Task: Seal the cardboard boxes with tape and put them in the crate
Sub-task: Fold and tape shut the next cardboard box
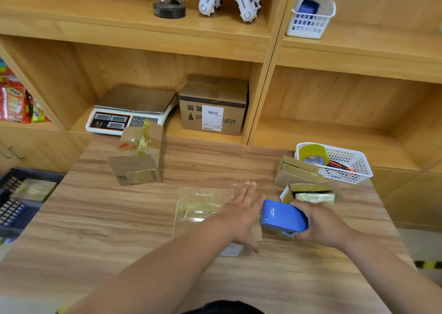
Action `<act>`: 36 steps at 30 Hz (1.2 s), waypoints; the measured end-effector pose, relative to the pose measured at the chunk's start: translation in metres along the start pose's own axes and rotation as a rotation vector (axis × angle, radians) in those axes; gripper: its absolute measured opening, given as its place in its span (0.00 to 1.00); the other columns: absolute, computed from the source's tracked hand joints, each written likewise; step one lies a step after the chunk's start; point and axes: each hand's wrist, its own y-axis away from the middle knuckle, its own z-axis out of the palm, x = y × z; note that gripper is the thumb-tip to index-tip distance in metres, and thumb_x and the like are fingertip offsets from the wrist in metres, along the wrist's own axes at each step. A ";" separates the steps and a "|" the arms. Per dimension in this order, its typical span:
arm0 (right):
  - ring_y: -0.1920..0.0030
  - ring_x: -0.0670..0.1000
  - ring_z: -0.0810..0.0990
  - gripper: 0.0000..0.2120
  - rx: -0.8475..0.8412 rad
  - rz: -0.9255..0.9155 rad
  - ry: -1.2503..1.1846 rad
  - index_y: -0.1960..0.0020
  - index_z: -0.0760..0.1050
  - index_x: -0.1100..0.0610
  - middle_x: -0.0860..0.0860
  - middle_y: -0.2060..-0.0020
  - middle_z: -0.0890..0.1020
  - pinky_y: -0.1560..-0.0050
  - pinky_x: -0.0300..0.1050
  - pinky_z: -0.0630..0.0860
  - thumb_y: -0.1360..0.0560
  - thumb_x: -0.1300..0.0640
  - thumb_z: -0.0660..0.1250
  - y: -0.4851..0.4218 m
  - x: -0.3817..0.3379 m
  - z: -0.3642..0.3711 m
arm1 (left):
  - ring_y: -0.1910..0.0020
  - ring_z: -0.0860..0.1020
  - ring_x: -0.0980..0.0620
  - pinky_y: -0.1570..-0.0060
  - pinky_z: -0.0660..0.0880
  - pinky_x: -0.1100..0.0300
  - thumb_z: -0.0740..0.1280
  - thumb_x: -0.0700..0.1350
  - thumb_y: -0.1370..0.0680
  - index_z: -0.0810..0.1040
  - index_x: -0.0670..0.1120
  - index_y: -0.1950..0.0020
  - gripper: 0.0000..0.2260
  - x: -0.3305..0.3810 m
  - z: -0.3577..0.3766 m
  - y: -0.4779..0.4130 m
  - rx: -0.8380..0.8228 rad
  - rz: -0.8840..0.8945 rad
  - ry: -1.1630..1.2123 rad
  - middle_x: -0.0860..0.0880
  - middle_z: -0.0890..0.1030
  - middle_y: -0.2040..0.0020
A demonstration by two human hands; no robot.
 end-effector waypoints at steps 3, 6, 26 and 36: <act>0.54 0.45 0.76 0.30 0.033 0.037 -0.060 0.40 0.73 0.47 0.41 0.53 0.79 0.53 0.42 0.71 0.40 0.41 0.74 0.007 -0.002 0.004 | 0.24 0.40 0.42 0.29 0.38 0.43 0.74 0.66 0.39 0.40 0.45 0.23 0.59 0.002 -0.004 -0.005 -0.010 -0.027 -0.031 0.39 0.42 0.23; 0.55 0.43 0.76 0.31 0.059 0.050 -0.071 0.41 0.74 0.48 0.42 0.53 0.79 0.55 0.39 0.71 0.41 0.41 0.74 0.013 -0.006 0.006 | 0.25 0.48 0.40 0.28 0.46 0.41 0.73 0.66 0.40 0.42 0.45 0.23 0.59 0.000 -0.008 -0.007 -0.020 0.002 -0.095 0.40 0.53 0.25; 0.51 0.48 0.72 0.30 -0.002 -0.092 0.169 0.39 0.68 0.38 0.37 0.53 0.76 0.57 0.39 0.66 0.39 0.34 0.70 -0.002 -0.131 -0.072 | 0.28 0.44 0.71 0.32 0.48 0.73 0.78 0.61 0.44 0.40 0.63 0.26 0.59 -0.092 -0.021 0.094 0.191 0.094 0.641 0.75 0.42 0.31; 0.54 0.46 0.68 0.30 -0.030 -0.141 0.174 0.41 0.66 0.38 0.38 0.55 0.76 0.63 0.34 0.61 0.41 0.31 0.65 -0.033 -0.176 -0.060 | 0.33 0.54 0.78 0.39 0.57 0.80 0.79 0.50 0.37 0.41 0.63 0.24 0.55 -0.121 -0.010 0.121 0.194 -0.072 1.064 0.71 0.58 0.32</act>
